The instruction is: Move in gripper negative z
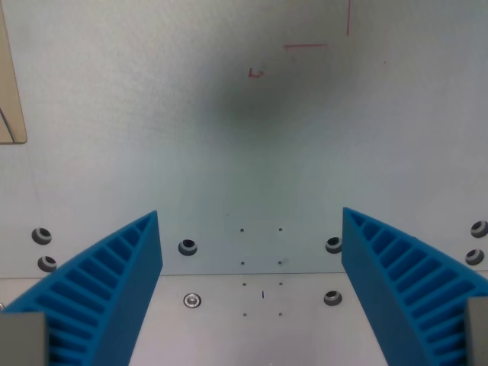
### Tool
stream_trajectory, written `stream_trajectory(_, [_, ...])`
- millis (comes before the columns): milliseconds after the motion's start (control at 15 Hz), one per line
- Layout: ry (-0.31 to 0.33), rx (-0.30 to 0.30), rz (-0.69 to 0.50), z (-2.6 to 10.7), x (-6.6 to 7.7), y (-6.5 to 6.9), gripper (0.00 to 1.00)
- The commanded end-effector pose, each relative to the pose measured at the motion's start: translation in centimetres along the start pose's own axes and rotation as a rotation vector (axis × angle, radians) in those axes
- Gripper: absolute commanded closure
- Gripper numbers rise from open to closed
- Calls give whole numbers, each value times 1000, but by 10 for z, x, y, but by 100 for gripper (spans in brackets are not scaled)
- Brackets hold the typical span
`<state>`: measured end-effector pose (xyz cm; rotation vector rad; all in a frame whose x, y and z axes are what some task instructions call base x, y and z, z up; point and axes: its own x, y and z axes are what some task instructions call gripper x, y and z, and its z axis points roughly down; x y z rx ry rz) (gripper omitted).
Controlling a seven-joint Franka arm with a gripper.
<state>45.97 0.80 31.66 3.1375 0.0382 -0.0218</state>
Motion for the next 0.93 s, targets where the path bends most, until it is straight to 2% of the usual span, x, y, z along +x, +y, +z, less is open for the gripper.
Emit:
stream_trajectory(67, [7, 0, 0, -8, 0, 0, 0])
stream_trajectory(933, [7, 0, 0, -73, -1, 0, 0])
